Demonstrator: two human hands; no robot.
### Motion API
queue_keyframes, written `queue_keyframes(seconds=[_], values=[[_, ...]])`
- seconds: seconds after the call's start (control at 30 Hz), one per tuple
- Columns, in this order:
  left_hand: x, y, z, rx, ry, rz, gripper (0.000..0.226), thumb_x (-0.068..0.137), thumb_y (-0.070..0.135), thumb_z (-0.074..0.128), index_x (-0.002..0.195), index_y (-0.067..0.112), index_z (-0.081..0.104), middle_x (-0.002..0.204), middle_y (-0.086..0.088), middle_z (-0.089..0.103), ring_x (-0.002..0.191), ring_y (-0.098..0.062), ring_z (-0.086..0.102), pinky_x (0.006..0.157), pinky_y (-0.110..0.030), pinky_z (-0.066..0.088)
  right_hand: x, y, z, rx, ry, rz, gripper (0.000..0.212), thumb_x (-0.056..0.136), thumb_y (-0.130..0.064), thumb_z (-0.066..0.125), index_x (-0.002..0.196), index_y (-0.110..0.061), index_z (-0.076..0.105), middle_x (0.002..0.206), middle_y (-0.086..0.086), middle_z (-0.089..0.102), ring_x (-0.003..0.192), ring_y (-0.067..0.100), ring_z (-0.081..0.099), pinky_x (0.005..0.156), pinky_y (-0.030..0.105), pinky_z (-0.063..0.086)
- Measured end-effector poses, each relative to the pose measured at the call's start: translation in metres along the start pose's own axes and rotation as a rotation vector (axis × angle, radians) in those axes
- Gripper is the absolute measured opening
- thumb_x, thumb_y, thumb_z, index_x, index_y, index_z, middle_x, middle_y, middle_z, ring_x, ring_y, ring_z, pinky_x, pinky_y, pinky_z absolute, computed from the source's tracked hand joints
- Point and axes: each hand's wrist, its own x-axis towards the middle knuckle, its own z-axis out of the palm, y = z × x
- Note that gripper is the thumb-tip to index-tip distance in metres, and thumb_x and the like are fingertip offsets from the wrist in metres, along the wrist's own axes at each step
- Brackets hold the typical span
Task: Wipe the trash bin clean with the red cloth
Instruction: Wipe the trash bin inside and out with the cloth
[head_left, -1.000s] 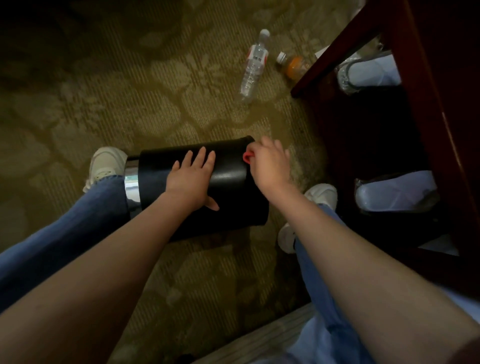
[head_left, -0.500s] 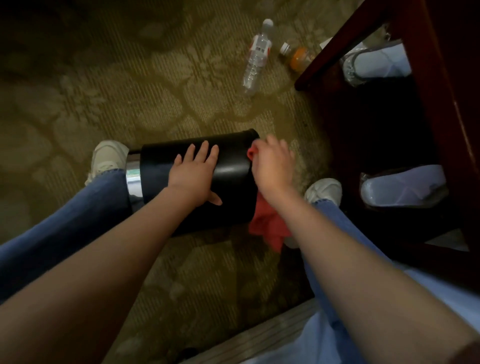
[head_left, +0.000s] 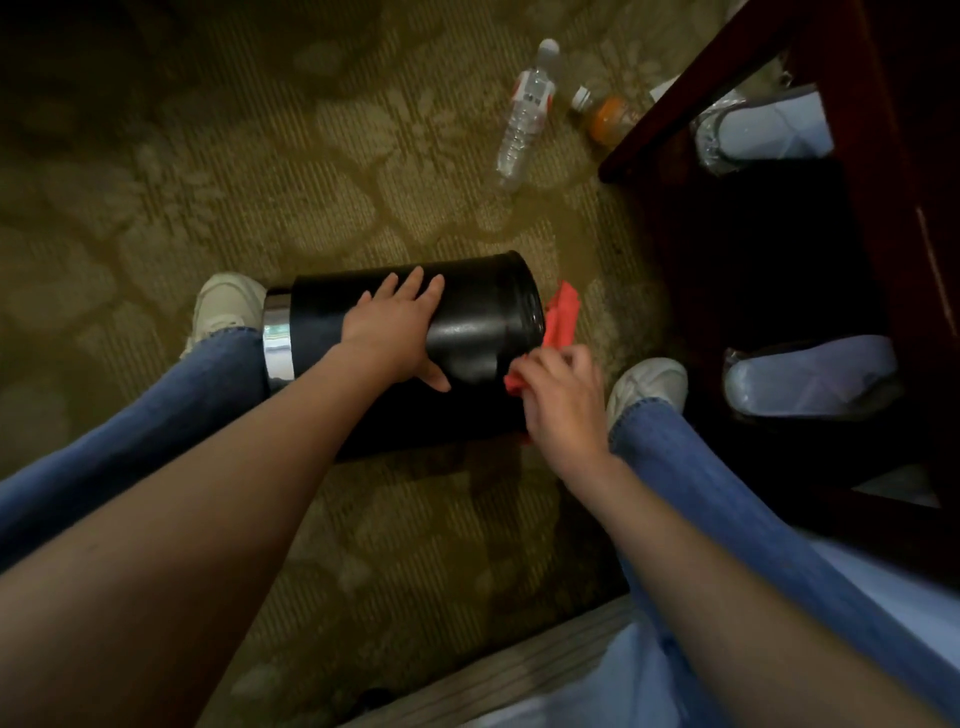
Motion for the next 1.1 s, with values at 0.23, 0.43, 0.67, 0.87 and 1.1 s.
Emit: queue_keyframes(seconds=[0.23, 0.43, 0.67, 0.87, 1.1], values=[[-0.003, 0.003, 0.004, 0.028, 0.005, 0.006, 0.122, 0.066, 0.049, 0.078, 0.151, 0.021, -0.006, 0.16, -0.004, -0.006, 0.147, -0.028, -0.001, 0.118, -0.047, 0.011, 0.025, -0.013, -0.01, -0.048, 0.009, 0.118, 0.022, 0.083, -0.011, 0.059, 0.103, -0.018, 0.065, 0.104, 0.002, 0.06, 0.095, 0.026, 0.048, 0.079, 0.039, 0.037], [-0.006, 0.003, 0.009, 0.047, 0.002, 0.007, 0.123, 0.066, 0.052, 0.077, 0.15, 0.022, -0.008, 0.159, -0.002, -0.008, 0.147, -0.027, -0.002, 0.117, -0.045, 0.01, 0.133, -0.023, -0.005, -0.155, -0.202, 0.315, 0.026, 0.091, -0.015, 0.05, 0.114, -0.019, 0.062, 0.124, 0.005, 0.052, 0.12, 0.028, 0.038, 0.093, 0.04, 0.033], [-0.004, 0.002, 0.005, 0.008, -0.005, 0.007, 0.125, 0.063, 0.05, 0.08, 0.151, 0.023, -0.005, 0.16, -0.001, -0.006, 0.147, -0.025, -0.001, 0.117, -0.045, 0.01, 0.093, -0.008, -0.006, -0.019, -0.082, 0.184, 0.024, 0.089, -0.014, 0.051, 0.109, -0.02, 0.065, 0.119, 0.005, 0.054, 0.111, 0.029, 0.042, 0.089, 0.042, 0.037], [-0.003, 0.001, 0.004, -0.006, 0.003, 0.002, 0.126, 0.062, 0.051, 0.08, 0.151, 0.023, -0.004, 0.16, -0.002, -0.005, 0.147, -0.026, -0.001, 0.117, -0.046, 0.011, 0.0, -0.007, 0.005, 0.152, 0.102, 0.19, 0.025, 0.085, -0.019, 0.047, 0.098, -0.017, 0.068, 0.103, -0.002, 0.06, 0.094, 0.016, 0.04, 0.08, 0.035, 0.039], [-0.006, 0.002, 0.005, 0.01, 0.013, 0.003, 0.122, 0.066, 0.049, 0.078, 0.151, 0.021, -0.005, 0.16, -0.003, -0.007, 0.147, -0.027, -0.002, 0.117, -0.046, 0.01, 0.031, -0.013, 0.0, -0.015, 0.095, 0.195, 0.02, 0.082, -0.011, 0.055, 0.099, -0.018, 0.065, 0.102, 0.003, 0.059, 0.094, 0.025, 0.047, 0.076, 0.037, 0.037]])
